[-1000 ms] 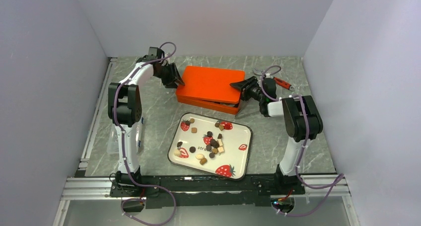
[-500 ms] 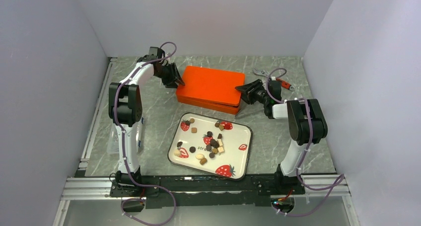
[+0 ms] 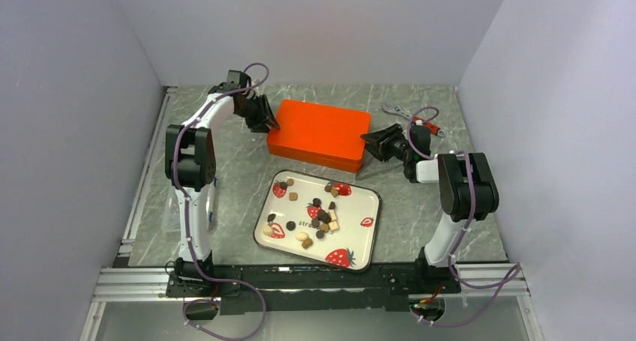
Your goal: Pack the chocolate
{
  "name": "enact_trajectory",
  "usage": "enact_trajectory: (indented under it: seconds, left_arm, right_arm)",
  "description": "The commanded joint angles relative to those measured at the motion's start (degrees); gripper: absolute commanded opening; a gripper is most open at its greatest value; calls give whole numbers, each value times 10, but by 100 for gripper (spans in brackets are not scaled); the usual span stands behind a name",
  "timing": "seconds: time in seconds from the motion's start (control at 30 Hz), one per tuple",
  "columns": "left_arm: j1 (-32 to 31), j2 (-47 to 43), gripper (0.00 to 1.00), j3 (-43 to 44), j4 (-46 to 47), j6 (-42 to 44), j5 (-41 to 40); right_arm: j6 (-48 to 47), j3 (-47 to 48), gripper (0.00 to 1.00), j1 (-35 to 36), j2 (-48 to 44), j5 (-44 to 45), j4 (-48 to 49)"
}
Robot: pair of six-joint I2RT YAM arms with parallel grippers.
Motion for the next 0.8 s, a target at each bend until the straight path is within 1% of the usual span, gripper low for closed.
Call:
enact_trajectory:
  seconds: [0.0,0.23,0.47,0.57,0.67,0.77]
  left_arm:
    - [-15,1,46,25,-6,13,1]
    - [-18,2,46,26,-8,15,-1]
    - [-20,6,45,33,-13,16,-5]
    - [-23,8,45,39,-16,17,-7]
    - [-26,11,46,48,-21,20,-10]
    - [-29,11,45,49,-22,18,-11]
  right_arm:
    - [-23,-7,45,-6,-35,-7,0]
    - [-73,-3,45,-9,-65,17,-77]
    - [-133,27,46,-9,-85,54,-186]
    - [-160,44,51,-8,-90,70,-232]
    - [-187,64,61,3,-90,85,-273]
    - [-190,89,62,23,-76,87,-307]
